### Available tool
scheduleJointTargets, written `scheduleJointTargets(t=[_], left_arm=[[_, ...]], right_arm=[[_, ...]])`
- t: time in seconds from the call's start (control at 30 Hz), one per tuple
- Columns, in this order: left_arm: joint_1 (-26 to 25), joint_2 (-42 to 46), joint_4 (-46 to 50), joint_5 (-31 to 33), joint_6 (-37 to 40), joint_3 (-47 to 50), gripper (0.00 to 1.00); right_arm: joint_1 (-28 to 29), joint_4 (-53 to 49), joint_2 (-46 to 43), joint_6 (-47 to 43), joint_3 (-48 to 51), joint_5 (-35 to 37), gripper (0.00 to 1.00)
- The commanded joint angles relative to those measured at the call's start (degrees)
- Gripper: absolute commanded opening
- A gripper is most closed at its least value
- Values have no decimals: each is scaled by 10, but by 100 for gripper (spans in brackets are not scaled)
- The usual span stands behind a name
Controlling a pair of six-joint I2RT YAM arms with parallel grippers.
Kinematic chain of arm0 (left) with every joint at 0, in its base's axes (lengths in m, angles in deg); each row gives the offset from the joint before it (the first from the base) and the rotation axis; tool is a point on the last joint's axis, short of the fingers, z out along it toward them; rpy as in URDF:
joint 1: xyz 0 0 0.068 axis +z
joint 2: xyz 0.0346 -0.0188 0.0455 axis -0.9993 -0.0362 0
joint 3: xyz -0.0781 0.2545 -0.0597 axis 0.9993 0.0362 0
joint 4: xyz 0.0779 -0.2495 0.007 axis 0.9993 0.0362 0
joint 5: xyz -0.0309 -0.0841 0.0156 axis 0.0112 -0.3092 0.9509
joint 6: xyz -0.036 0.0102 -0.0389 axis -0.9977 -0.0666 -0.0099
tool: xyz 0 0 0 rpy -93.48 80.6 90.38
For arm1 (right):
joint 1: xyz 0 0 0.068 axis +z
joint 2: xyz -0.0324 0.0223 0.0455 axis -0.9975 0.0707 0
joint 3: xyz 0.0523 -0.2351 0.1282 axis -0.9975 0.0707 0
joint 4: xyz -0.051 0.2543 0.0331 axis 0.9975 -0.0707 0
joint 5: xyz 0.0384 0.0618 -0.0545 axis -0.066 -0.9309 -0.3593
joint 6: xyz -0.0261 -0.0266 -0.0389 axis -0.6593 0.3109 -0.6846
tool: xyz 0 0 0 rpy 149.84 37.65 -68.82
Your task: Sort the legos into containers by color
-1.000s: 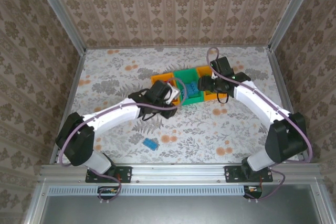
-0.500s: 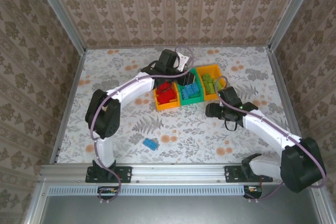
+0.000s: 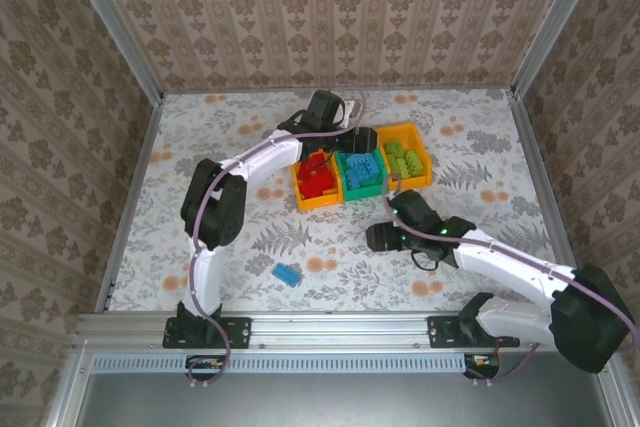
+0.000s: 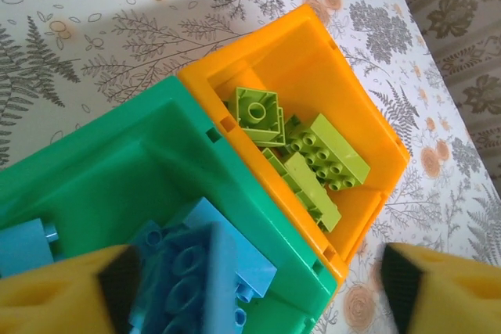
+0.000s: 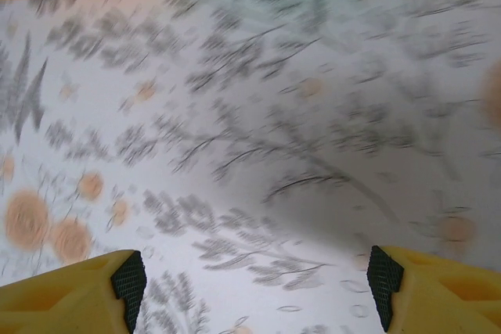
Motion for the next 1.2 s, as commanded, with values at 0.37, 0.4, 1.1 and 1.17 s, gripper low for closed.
scheduleJointTargets(t=[0.37,0.4,1.1,1.17], left_arm=[[43,280,-55,193,11,213,100],[51,301,-46,211,17,234,100],[245,564,11,233,-11,529,100],[248,571,10,233,-10,539,100]], right_arm=[[250,-29,324,-125,-279,17,83],[263,-31,349,-130,-300,13,84],[295,-127,520,-173,-433,57,52],[295,-137,521,-173,-433,63,44]])
